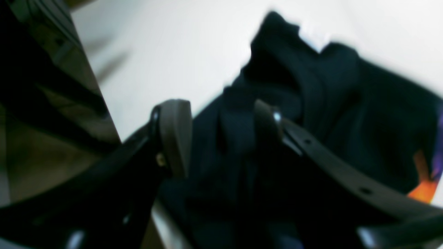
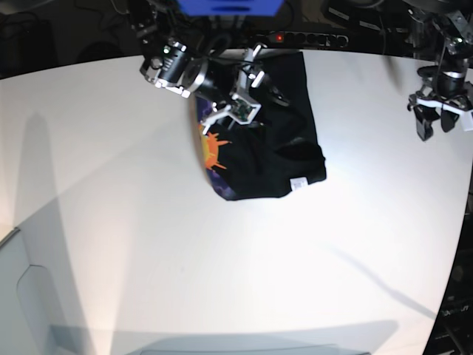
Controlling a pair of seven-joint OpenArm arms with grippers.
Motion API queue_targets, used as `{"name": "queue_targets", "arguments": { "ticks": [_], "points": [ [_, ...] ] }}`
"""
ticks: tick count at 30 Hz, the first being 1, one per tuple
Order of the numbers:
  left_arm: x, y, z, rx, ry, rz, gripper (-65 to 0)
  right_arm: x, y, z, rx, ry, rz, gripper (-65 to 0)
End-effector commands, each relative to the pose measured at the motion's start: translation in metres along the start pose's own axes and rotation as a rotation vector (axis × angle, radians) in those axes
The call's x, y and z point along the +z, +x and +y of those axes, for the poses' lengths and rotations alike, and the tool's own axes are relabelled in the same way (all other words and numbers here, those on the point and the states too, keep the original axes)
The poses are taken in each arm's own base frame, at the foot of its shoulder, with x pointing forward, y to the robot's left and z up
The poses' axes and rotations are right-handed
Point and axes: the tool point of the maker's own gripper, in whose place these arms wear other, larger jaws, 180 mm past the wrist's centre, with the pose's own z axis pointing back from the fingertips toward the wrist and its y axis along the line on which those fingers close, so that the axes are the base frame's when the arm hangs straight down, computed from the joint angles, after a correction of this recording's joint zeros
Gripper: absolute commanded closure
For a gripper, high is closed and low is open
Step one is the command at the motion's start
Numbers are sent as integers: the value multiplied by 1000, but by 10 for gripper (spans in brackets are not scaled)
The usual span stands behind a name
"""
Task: Fold the T-shirt properly
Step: 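Release the shirt and raise the right gripper above it, then press and smooth the folded shirt's edge with the right gripper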
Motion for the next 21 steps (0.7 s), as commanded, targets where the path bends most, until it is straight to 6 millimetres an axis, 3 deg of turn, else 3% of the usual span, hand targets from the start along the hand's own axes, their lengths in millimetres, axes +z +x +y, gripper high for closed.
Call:
{"name": "queue_targets", "arguments": {
  "ticks": [1,14,21],
  "points": [
    [3,14,-1,-14,-5,-46,-385,-1,19,0,-6,4,-74,-309],
    [3,14,0,-13,-5,-45,-385,-16,-12,-7,-46,21,4,-309],
    [3,13,0,-12,-4,-44,-385,-3,-10,-28,-55,-52,-9,-309]
  ]
}}
